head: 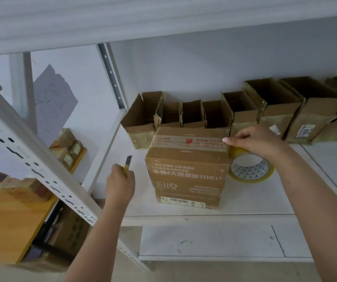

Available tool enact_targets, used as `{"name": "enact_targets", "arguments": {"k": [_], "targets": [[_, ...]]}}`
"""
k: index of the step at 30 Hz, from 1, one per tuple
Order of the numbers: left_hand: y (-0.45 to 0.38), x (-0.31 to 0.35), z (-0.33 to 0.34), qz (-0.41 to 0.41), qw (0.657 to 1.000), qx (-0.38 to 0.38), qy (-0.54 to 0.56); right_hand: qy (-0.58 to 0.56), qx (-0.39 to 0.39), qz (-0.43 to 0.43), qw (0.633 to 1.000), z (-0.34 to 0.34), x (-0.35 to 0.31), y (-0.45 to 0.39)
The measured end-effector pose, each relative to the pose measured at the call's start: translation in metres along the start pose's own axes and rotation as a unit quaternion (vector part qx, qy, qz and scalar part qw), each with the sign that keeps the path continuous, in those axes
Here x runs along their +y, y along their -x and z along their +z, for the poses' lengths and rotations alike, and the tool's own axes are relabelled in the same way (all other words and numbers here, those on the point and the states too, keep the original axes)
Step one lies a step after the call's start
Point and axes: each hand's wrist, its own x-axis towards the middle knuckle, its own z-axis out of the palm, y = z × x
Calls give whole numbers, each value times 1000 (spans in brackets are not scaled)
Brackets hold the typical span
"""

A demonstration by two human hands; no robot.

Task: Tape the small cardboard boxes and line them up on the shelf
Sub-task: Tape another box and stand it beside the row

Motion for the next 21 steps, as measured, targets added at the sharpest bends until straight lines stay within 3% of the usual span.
{"name": "enact_targets", "arguments": {"k": [2, 4, 8, 12, 14, 17, 21], "targets": [[2, 36, -18, 77, 992, 61, 80, -1, 0, 1, 1000, 2, 2, -1], [10, 81, -31, 183, 974, 50, 125, -11, 1, 1, 1000, 3, 3, -2], [30, 164, -11, 340, 920, -168, 98, -104, -28, 22, 994, -4, 6, -4], [29, 206, 24, 267, 888, -347, 138, -223, -61, 7, 973, -19, 20, 0], [24, 203, 39, 267, 893, -350, 96, -251, -76, 13, 965, -22, 32, 7], [20, 189, 51, 299, 905, -291, 78, -314, -112, 14, 943, -21, 53, 19], [16, 185, 55, 341, 901, -258, 80, -310, -106, -16, 945, -13, 65, 22]]}}
